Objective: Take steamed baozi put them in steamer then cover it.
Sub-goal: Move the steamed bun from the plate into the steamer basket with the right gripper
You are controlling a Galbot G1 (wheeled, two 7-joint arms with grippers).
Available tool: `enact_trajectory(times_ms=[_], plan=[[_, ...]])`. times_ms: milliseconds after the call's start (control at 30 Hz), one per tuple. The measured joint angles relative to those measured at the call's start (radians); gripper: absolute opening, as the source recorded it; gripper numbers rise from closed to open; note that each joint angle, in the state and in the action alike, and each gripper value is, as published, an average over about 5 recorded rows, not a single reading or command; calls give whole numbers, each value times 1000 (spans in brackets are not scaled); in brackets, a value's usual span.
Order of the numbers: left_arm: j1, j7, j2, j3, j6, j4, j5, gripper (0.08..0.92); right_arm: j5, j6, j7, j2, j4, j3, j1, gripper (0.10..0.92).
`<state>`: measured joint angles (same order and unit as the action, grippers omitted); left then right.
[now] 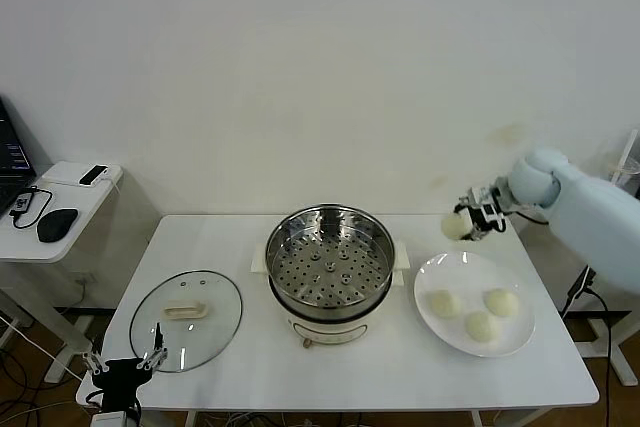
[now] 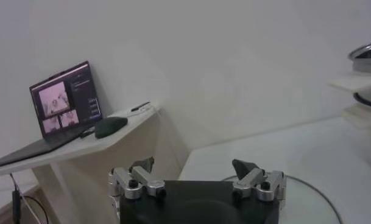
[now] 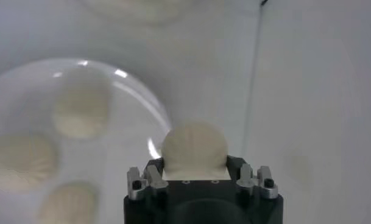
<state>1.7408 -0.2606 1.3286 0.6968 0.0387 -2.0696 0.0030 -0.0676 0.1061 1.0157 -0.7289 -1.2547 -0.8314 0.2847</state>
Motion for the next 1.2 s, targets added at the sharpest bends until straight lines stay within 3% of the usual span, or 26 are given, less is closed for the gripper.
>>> enact_trajectory(times_ms=[633,1200], plan=[[-8,5,-12,43,5,3,-32,823,148,-143,-91,-261,10,-271,200,636],[-1,4,-2,78,3,1,-42,823,-80,-407,-138,-478,152,-379,150,636]])
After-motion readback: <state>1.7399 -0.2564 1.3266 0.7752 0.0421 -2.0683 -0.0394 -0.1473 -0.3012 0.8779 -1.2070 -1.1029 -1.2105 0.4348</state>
